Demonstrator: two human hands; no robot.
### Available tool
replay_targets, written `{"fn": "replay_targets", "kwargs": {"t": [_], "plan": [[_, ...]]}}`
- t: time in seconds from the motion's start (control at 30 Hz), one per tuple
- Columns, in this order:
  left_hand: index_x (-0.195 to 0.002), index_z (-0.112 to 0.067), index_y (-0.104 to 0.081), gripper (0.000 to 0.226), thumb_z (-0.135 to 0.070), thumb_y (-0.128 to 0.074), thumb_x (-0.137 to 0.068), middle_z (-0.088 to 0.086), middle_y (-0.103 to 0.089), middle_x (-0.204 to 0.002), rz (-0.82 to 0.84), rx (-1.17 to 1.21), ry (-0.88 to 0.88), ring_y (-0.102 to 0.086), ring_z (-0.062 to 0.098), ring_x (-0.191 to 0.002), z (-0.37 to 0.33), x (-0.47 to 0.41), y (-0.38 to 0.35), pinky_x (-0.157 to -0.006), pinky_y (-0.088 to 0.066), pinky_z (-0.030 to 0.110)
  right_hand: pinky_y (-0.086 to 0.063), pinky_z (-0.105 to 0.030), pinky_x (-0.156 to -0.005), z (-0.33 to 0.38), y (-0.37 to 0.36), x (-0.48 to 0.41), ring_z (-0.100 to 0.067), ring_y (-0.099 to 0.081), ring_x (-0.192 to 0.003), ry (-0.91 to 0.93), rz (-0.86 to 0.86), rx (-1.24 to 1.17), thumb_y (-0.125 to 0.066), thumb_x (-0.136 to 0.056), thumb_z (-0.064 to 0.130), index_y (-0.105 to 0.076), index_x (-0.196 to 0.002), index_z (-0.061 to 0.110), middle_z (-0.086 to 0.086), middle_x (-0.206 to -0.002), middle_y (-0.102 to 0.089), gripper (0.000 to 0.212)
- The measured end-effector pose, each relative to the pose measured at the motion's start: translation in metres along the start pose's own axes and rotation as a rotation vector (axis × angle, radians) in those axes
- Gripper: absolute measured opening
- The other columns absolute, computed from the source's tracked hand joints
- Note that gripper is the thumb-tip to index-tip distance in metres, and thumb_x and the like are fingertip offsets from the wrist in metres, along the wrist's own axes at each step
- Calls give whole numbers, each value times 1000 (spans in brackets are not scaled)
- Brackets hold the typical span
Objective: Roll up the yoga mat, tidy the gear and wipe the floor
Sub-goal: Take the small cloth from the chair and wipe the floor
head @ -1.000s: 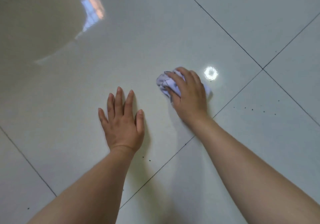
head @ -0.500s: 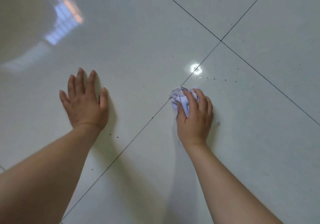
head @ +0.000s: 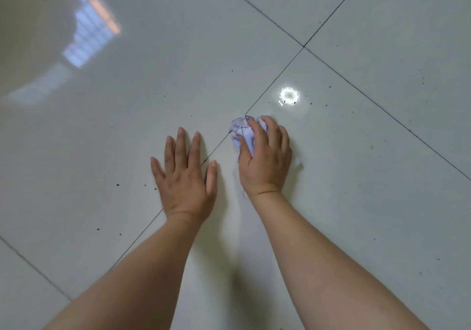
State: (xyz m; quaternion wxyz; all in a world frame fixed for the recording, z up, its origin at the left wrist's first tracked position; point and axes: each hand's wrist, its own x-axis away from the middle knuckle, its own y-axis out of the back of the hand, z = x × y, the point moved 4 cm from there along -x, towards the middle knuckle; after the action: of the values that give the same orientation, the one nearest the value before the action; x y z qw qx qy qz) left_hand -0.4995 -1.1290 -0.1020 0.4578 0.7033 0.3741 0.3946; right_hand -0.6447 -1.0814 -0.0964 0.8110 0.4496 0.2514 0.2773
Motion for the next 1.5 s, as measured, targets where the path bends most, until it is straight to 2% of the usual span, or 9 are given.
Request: {"fn": "replay_targets", "kwargs": {"t": [0.2,0.33,0.4,0.6,0.67,0.9,1.1,1.37,1.5], "plan": [[-147,-32,-7,62,-52,-18,-90,-8,2,-157,3,-16,7,8,13,-143,-3,0,1,-112,8,44,-35,-30,-83,-21,37,-23,-30,-53,-103,9,-128,-90,-50,-81,31,-64,-113,16,-8,-119,-59,38],[-147,-32,-7,62,-52,-17,-90,-7,2,-157,0,-13,11,9,12,-142,-3,-1,2,-112,9,43,-29,-25,-87,-69,48,-78,-30,-48,-116,-230,-183,-78,-43,-84,39,-63,-116,16,-7,-127,-54,44],[-147,-33,-5,61,-52,-16,-90,-8,4,-157,1,-14,8,11,11,-142,-4,-1,2,-112,11,42,-30,-29,-88,-77,37,-93,-30,-44,-120,-299,-139,-35,-53,-84,32,-61,-118,17,-5,-132,-51,39],[-147,-32,-8,62,-51,-17,-89,-7,1,-157,-9,-10,6,8,13,-142,-3,-1,1,-112,8,44,-35,-33,-92,-18,9,-42,-29,-49,-111,144,59,-22,-47,-88,36,-60,-120,19,-7,-125,-56,38],[-147,-32,-9,61,-51,-18,-90,-7,0,-157,-14,-5,5,7,14,-143,-4,-1,2,-112,7,45,-35,-31,-92,-22,16,-11,-26,-47,-111,203,109,-18,-47,-90,34,-59,-122,19,-5,-126,-55,37],[-147,-32,-9,61,-51,-18,-90,-7,0,-157,-16,1,2,8,14,-143,-3,-1,1,-112,7,45,-37,-36,-91,-45,24,-43,-30,-48,-115,-76,-13,21,-41,-83,39,-60,-120,19,-5,-128,-54,46],[-147,-31,-10,61,-51,-18,-90,-7,0,-157,-10,-10,1,6,15,-143,-2,-1,1,-113,4,47,-38,-34,-92,-21,19,4,-29,-50,-109,163,90,8,-50,-91,33,-60,-121,17,-7,-124,-57,36],[-147,-31,-10,62,-51,-18,-89,-7,0,-157,0,-18,4,5,15,-143,-2,-2,1,-113,4,47,-34,-33,-100,-38,42,79,-26,-46,-113,116,66,51,-31,-98,44,-60,-118,16,-7,-123,-58,45],[-147,-30,-13,62,-51,-18,-88,-5,-3,-157,3,-22,15,2,17,-144,-2,-2,2,-113,2,49,-38,-34,-97,-40,39,78,-26,-47,-113,120,60,63,-39,-95,44,-53,-120,21,-5,-124,-57,37]]}}
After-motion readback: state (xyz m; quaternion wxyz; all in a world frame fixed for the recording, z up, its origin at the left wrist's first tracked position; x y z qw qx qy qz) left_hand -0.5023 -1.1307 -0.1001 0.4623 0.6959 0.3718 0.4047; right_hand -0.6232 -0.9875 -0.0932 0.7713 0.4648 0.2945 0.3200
